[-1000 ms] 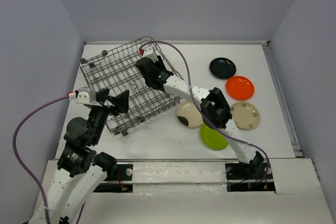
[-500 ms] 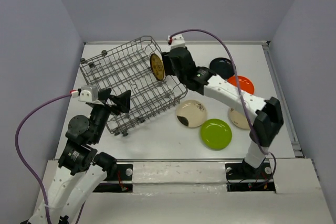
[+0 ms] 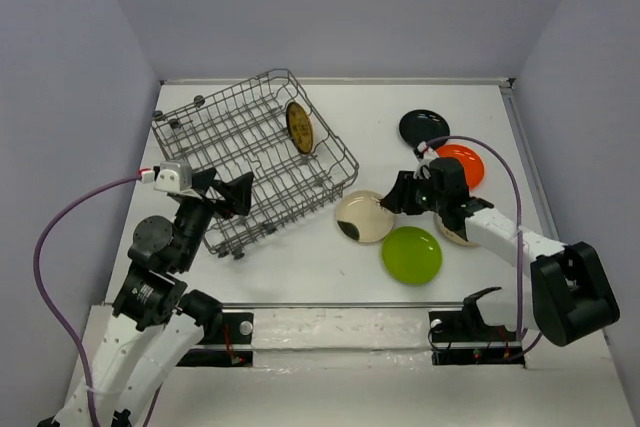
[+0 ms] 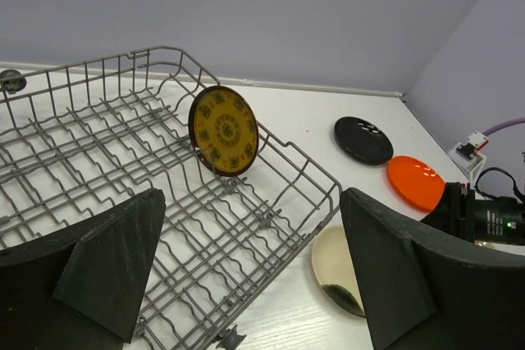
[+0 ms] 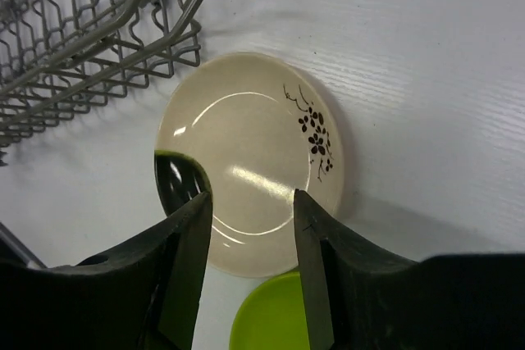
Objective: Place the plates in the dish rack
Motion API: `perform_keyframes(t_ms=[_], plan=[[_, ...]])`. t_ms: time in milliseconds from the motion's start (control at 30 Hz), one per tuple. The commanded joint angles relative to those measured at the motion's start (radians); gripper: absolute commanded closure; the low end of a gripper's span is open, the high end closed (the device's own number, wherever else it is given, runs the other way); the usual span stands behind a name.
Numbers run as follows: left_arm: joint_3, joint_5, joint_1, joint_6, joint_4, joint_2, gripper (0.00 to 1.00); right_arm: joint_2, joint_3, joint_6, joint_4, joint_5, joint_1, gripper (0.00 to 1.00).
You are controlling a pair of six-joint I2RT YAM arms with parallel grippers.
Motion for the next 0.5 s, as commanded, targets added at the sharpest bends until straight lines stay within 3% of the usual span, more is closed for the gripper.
perform_keyframes(t_ms=[0,467], plan=[[0.027,0.010,0.001,0.011,0.057,0.023,0.01,-0.028,-0.095,0.146,0.314,-0.230,-0.121,0.48],[0.027,0.027,0.012,0.011,0.060,0.044,0.01,0.186,-0.121,0.188,0.358,-0.319,-0.194,0.48]])
